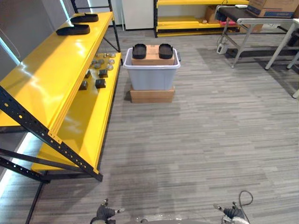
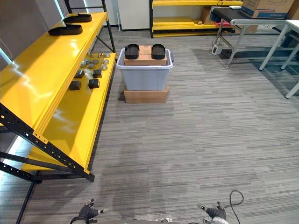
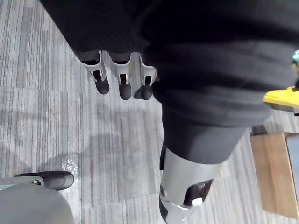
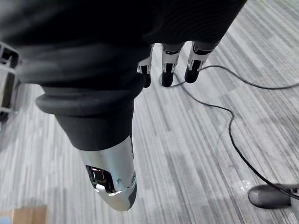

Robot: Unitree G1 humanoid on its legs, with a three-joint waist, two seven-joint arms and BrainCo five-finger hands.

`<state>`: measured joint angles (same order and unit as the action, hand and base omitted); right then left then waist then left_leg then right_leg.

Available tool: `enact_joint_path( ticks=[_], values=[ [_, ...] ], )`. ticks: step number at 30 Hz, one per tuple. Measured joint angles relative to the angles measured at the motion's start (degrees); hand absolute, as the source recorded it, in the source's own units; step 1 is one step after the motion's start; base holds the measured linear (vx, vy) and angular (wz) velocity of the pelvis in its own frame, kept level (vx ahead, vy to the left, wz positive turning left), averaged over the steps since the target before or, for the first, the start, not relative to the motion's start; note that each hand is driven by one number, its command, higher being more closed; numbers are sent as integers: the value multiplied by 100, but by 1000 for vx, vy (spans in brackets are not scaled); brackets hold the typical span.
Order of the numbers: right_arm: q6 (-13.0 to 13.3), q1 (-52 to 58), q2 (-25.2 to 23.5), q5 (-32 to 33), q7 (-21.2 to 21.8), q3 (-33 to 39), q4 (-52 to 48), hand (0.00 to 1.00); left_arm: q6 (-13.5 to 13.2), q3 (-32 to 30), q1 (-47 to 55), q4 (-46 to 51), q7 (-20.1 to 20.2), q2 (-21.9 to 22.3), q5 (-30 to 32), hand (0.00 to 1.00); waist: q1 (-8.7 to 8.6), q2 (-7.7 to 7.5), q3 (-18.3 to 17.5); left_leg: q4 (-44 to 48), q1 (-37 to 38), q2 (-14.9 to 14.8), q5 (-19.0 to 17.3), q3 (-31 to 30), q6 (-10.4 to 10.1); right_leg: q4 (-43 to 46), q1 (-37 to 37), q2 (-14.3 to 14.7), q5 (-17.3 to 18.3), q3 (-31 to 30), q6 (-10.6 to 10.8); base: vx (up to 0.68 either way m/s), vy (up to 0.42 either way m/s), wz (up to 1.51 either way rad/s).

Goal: Walk over and take plastic housings, then place them on the shelf

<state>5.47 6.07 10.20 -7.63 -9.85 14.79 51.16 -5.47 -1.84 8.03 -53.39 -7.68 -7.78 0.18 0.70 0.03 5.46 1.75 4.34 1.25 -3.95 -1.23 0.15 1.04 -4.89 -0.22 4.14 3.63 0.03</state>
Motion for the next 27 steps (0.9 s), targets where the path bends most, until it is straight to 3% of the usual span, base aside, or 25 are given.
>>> enact_joint_path(
  ticks=[6,18,23,27],
  values=[
    [79,3,197,-426,16,-442,-332,0,-69,-3,123,348,4,-44,4,0,-5,45,20,9,-2,-5,-1,-29,0,-3,-2,2,1,73,1,-22,-1,1],
    [76,34,364,-227,106,-642,-519,0,-139,-2,330,930,8,-214,-56,0,-6,59,8,71,-318,-7,-21,-42,29,38,299,1,25,109,31,-15,1,1],
    [59,-68,369,-177,53,-612,-525,0,-140,-4,325,1300,5,-211,-69,0,-7,110,8,653,-671,-10,-390,-1,105,97,420,3,72,66,100,72,32,-6],
    [25,-268,376,-78,-21,-476,-534,0,-141,-60,311,1517,0,-187,-150,0,5,291,19,1334,-999,-25,-903,170,238,396,594,-4,290,-98,212,82,72,-22]
  ],
)
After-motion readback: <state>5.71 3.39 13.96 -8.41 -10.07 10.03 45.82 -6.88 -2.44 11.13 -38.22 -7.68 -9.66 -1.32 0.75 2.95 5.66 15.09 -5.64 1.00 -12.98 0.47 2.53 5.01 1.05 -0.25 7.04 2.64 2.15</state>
